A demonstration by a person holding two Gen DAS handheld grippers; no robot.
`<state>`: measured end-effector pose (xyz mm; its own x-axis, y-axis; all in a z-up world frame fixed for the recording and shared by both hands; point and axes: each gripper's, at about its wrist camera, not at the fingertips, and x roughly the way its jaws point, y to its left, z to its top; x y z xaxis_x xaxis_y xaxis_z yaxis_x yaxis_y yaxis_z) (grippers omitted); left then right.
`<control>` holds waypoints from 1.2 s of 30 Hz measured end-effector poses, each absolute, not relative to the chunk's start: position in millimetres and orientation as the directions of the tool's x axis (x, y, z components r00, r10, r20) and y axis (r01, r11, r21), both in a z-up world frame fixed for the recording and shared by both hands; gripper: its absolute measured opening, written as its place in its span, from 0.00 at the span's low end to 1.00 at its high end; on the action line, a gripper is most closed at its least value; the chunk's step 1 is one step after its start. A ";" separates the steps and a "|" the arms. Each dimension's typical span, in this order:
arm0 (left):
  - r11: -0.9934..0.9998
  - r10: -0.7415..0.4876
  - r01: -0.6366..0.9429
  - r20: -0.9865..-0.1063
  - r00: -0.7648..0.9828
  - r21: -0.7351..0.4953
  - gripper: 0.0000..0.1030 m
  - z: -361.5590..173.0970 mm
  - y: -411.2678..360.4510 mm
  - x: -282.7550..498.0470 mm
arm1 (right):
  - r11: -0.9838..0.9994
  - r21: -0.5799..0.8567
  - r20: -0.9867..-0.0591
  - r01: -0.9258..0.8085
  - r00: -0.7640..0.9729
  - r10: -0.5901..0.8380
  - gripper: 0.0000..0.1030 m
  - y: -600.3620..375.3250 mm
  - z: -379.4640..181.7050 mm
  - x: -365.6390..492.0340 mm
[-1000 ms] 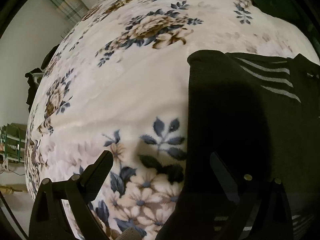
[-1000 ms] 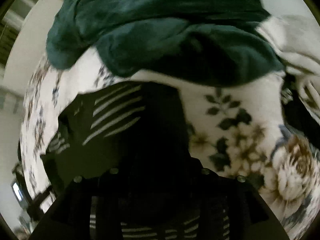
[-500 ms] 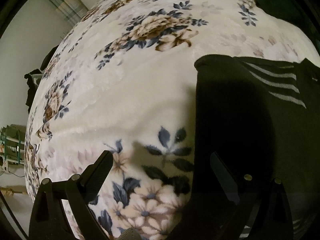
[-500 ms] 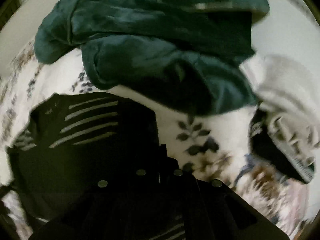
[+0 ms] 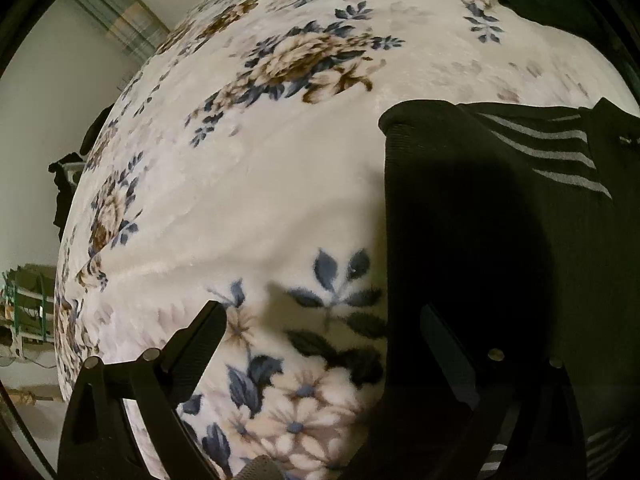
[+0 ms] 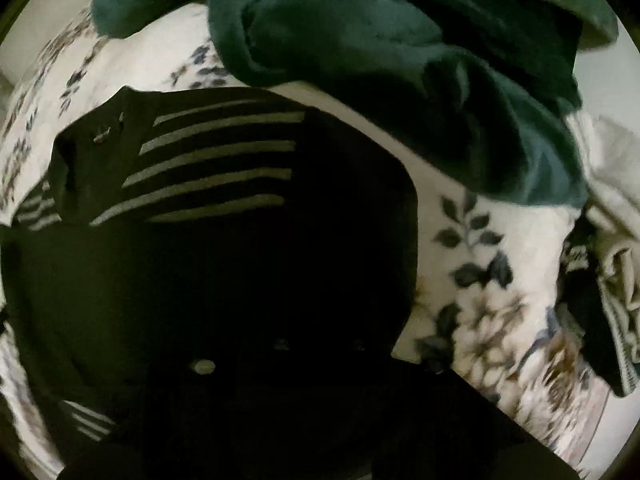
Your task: Fold small clothes
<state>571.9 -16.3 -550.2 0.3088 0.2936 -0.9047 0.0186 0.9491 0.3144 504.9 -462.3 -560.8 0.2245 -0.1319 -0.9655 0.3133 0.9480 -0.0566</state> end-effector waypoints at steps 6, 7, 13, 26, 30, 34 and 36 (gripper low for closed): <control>0.953 0.284 0.009 -0.908 0.308 0.301 0.96 -549.9 -8.5 572.3 | 0.925 -0.076 -0.911 0.373 0.352 -0.217 0.00 -477.7 -515.7 491.2; 0.954 0.285 0.005 -0.909 0.305 0.300 0.96 -550.3 -6.9 572.7 | 0.916 -0.078 -0.908 0.394 0.351 -0.229 0.00 -486.0 -511.4 491.2; 0.957 0.278 0.001 -0.911 0.304 0.292 0.96 -549.9 -4.3 571.7 | 0.843 0.296 -0.930 0.449 0.337 0.147 0.05 -534.2 -517.5 496.2; 0.949 0.286 0.035 -0.906 0.313 0.312 0.96 -553.8 -10.5 569.9 | 0.928 0.022 -0.979 0.372 0.196 -0.056 0.06 -482.2 -567.0 505.1; 0.950 0.284 0.031 -0.905 0.318 0.309 0.96 -554.4 -10.7 570.2 | 0.936 -0.021 -0.938 0.350 0.317 -0.140 0.05 -466.2 -531.5 498.2; 0.950 0.282 0.033 -0.903 0.324 0.309 0.96 -555.7 -10.3 571.8 | 0.912 -0.082 -0.921 0.403 0.319 -0.224 0.05 -485.4 -517.5 502.4; 0.953 0.276 0.027 -0.907 0.318 0.300 0.96 -558.7 -9.7 574.5 | 0.899 -0.057 -0.939 0.434 0.283 -0.196 0.05 -499.9 -527.6 504.9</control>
